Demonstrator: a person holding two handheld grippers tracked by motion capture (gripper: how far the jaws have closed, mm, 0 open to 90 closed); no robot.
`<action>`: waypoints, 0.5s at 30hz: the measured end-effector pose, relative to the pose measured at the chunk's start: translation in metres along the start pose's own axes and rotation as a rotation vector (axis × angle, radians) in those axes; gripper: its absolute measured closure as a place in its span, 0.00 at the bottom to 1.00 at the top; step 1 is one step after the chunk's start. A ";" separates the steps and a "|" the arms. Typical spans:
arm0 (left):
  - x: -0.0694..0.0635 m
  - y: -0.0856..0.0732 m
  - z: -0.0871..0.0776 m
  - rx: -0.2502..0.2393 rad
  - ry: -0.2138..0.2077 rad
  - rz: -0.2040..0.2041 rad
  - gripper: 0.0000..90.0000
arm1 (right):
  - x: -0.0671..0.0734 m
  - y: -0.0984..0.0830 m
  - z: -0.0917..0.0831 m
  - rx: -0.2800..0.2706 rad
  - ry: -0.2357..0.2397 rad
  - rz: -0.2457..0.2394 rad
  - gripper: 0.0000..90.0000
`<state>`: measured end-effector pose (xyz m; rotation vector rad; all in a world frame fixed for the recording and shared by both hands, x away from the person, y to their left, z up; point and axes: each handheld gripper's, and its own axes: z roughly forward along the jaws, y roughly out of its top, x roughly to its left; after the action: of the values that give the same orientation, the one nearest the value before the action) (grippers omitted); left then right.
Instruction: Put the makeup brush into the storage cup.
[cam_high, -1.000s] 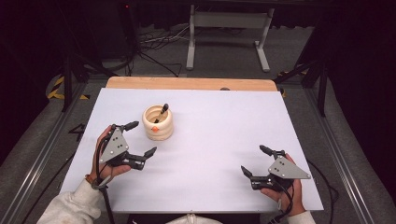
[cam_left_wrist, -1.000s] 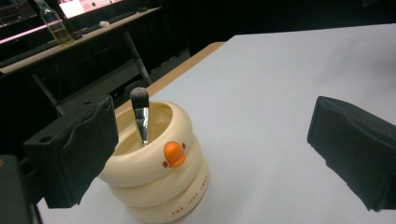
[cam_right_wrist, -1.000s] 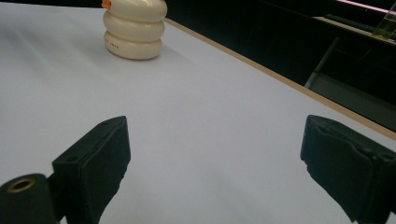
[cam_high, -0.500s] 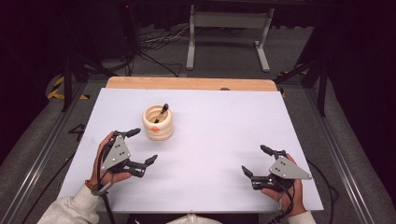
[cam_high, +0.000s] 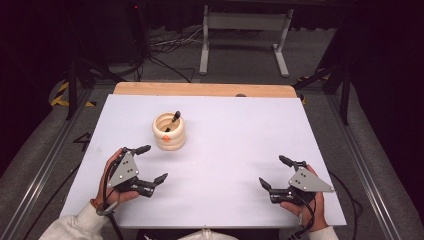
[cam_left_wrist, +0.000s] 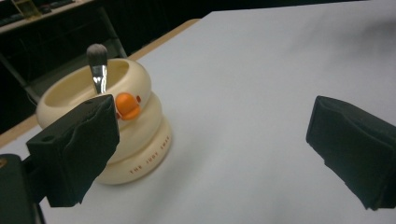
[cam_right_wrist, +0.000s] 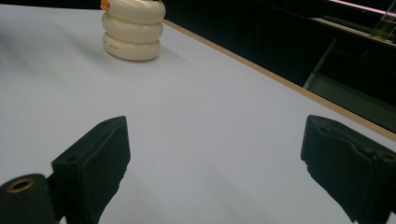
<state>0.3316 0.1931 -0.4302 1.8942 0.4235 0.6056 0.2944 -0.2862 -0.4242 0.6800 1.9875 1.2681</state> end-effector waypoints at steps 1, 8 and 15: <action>-0.001 -0.002 -0.001 0.003 0.001 0.001 0.04 | 0.000 0.000 0.000 -0.001 0.000 -0.001 0.10; -0.003 -0.016 -0.012 0.033 -0.007 -0.047 0.04 | 0.000 0.000 -0.001 0.000 0.002 0.000 0.10; -0.006 -0.023 -0.019 0.045 -0.002 -0.075 0.04 | 0.000 0.000 -0.002 -0.007 0.000 -0.002 0.10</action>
<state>0.3150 0.2126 -0.4467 1.9125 0.5087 0.5486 0.2927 -0.2873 -0.4235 0.6745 1.9821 1.2737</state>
